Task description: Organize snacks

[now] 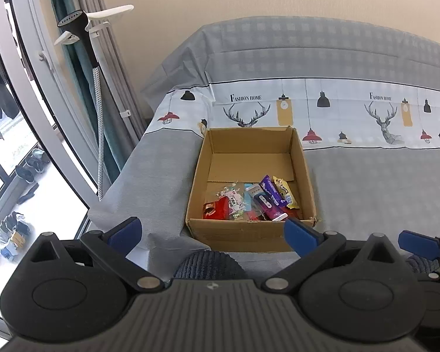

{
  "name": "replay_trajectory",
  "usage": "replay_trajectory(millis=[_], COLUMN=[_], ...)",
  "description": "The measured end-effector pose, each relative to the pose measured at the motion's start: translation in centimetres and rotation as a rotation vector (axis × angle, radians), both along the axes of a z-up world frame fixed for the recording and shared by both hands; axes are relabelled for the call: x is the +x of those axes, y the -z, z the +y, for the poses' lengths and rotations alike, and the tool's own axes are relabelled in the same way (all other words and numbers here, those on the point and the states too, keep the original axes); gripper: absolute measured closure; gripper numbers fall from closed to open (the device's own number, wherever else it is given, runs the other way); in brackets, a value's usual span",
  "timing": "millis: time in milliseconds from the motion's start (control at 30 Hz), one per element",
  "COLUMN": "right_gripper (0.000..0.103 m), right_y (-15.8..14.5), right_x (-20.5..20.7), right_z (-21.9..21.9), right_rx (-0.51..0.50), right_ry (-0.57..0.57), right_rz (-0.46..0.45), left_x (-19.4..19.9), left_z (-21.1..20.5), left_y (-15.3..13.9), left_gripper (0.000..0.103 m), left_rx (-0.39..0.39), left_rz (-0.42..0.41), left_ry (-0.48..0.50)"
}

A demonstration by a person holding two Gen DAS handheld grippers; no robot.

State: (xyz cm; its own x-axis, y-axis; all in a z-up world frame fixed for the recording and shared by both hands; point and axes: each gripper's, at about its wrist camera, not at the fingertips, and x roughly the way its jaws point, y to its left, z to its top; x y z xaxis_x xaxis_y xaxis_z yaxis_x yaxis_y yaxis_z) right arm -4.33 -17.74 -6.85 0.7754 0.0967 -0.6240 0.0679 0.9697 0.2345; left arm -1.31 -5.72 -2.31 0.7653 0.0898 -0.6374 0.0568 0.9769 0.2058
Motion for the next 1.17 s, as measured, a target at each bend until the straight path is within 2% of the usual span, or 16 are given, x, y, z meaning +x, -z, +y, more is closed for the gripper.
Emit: replay_trajectory(millis=[1167], right_gripper=[0.000], right_y=[0.70], right_x=[0.11], right_z=[-0.20], right_rx=[0.018], right_ry=[-0.003], right_rz=[0.015], left_x=[0.32], left_z=[-0.43], left_y=[0.77], left_gripper=[0.000], left_rx=[0.026], left_rz=[0.018], left_ry=[0.007])
